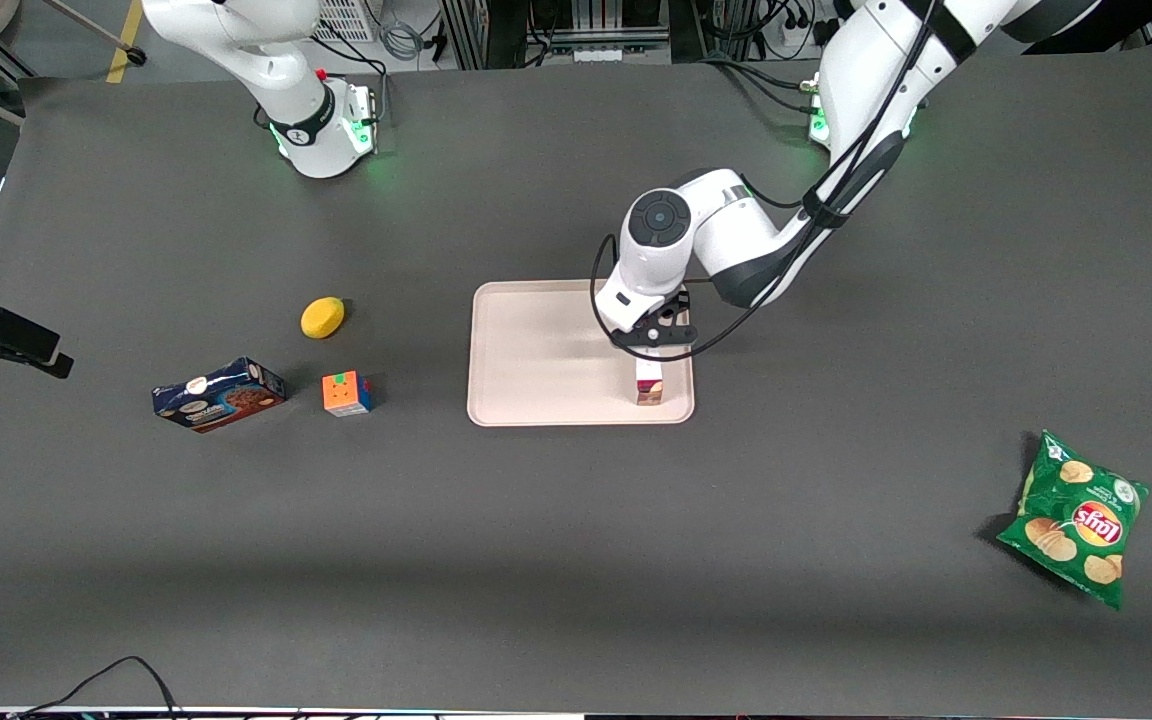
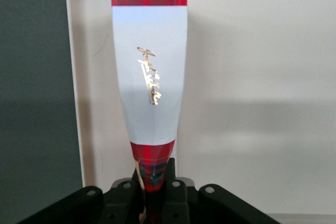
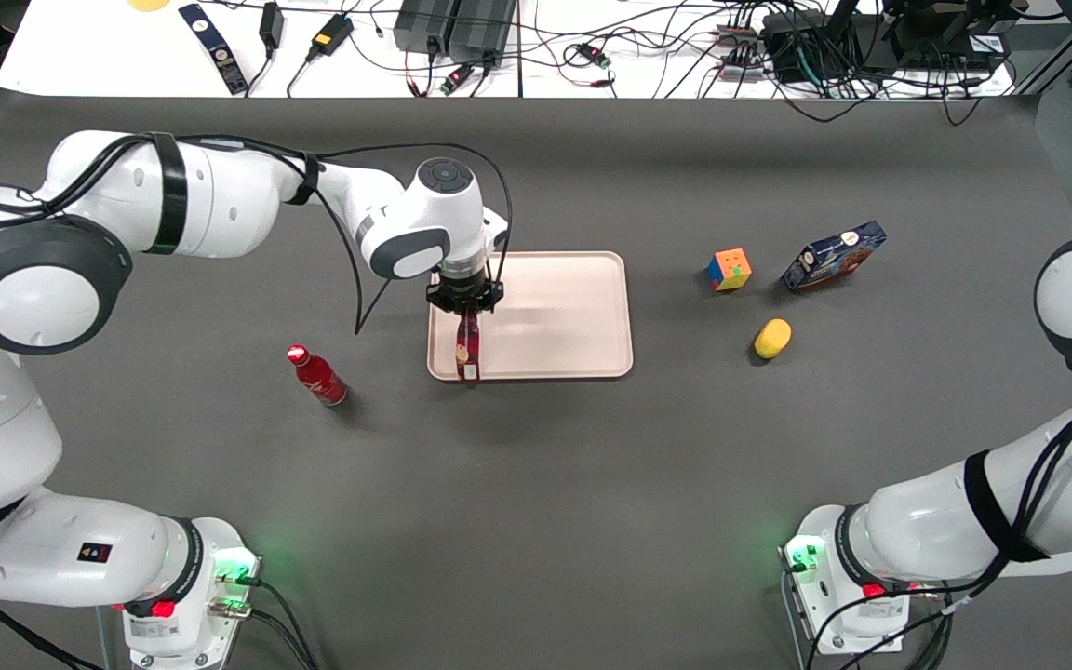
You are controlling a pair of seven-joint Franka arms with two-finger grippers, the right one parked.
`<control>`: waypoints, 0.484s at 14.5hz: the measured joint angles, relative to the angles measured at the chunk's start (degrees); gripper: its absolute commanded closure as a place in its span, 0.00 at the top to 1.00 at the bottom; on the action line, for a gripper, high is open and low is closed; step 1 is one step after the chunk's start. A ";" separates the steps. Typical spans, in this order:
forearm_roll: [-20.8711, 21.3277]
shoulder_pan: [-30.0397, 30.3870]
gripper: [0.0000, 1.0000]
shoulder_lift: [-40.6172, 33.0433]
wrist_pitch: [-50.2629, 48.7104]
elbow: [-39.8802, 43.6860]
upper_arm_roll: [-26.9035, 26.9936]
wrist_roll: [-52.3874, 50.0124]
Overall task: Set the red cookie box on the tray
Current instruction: 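Lower the red cookie box onto the white tray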
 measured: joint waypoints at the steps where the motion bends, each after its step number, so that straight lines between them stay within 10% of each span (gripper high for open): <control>1: 0.08 0.00 0.17 0.33 0.00 0.56 0.13 0.00; 4: 0.25 0.01 0.18 1.57 -0.04 2.73 0.53 0.00; 7: 0.44 0.01 0.78 2.22 -0.05 3.27 0.92 0.00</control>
